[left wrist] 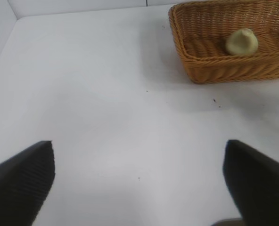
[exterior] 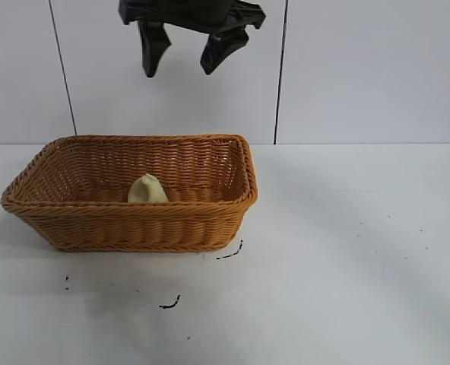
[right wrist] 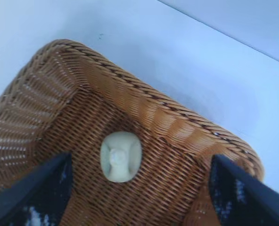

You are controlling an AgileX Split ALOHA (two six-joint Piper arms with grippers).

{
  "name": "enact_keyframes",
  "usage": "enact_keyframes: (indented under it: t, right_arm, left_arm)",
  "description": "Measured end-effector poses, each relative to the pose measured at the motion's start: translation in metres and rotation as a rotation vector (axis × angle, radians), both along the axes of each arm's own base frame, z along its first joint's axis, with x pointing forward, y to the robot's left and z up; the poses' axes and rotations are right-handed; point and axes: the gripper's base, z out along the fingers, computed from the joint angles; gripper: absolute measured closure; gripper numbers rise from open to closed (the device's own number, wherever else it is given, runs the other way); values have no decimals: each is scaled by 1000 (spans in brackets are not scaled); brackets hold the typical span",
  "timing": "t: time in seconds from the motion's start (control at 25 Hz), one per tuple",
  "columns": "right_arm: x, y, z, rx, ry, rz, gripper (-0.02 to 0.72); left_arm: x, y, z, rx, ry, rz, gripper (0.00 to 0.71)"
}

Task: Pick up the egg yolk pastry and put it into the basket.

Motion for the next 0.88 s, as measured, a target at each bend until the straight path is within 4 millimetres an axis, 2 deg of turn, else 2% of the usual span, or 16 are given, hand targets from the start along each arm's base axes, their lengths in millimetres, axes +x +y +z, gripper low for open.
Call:
enact_keyframes:
  t: [0.12,0.28,0.48,0.64,0.88]
  right_arm:
    - [13,-53,-2,-16,29,-108,132]
    - [19,-109,-4,-23,69,-222,132]
    - [17,-158,-7,-32,139,-319,132]
    - [12,-174,-9,-41,195,-345,132]
    - [5,-171,-5,-20,212,-333,132]
  left_arm:
    - [0,0,0,0,0,0,14]
    - [0,0,0,0,0,0,14]
    - [0,0,0,0,0,0,14]
    - [0,0,0,0,0,0,14]
    - [0,0,0,0,0,0,14]
